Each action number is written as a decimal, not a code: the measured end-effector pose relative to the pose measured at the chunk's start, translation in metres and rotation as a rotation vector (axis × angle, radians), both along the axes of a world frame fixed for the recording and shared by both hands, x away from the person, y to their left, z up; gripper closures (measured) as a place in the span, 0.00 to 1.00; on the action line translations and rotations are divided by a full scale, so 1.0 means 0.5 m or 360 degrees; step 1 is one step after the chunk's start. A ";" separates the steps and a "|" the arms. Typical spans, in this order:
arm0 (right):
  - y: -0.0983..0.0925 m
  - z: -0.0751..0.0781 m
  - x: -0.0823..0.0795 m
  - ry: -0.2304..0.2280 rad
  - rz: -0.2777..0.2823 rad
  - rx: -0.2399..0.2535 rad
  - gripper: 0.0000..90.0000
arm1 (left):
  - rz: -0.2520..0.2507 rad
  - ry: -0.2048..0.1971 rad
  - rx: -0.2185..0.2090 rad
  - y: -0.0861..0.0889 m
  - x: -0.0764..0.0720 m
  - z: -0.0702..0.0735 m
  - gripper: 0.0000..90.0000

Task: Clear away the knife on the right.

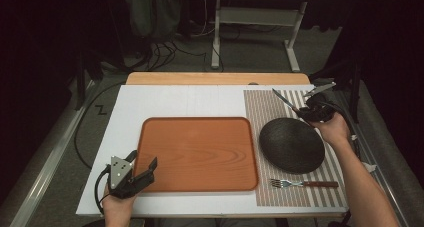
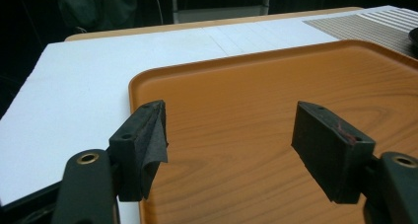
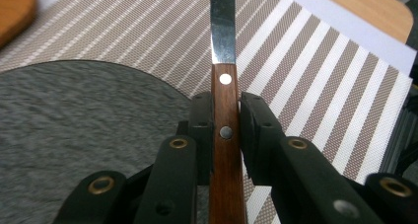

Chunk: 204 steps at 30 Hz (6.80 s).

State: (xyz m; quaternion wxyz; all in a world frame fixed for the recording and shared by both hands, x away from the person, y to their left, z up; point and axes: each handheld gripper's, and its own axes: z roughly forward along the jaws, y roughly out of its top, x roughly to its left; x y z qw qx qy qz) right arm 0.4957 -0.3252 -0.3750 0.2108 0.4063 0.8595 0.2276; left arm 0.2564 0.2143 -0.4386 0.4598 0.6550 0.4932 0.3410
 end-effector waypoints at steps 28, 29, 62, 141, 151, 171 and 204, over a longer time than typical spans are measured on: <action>0.018 0.003 -0.112 -0.0018 -0.0011 0.0091 0.87 | -0.0012 0.0018 -0.0066 0.014 0.015 -0.001 0.33; 0.017 0.002 -0.115 -0.0021 -0.0007 0.0097 0.87 | -0.0009 0.0020 -0.0072 0.015 0.016 0.000 0.33; 0.043 0.002 -0.212 -0.0050 0.0041 0.0232 0.87 | -0.0036 0.0004 -0.0052 0.012 0.015 0.003 0.33; 0.280 -0.039 -0.296 0.0065 0.0409 0.0289 0.87 | -0.0046 -0.0001 -0.0052 0.010 0.011 0.003 0.33; 0.310 -0.057 -0.292 0.0104 0.0420 0.0257 0.87 | -0.0049 -0.0007 -0.0051 0.010 0.010 0.005 0.33; 0.341 -0.091 -0.274 0.0166 0.0396 0.0202 0.87 | -0.0067 0.0006 -0.0036 0.005 0.012 0.003 0.33; 0.349 -0.104 -0.279 0.0128 0.0382 0.0207 0.76 | -0.0078 0.0005 -0.0033 0.004 0.012 0.003 0.33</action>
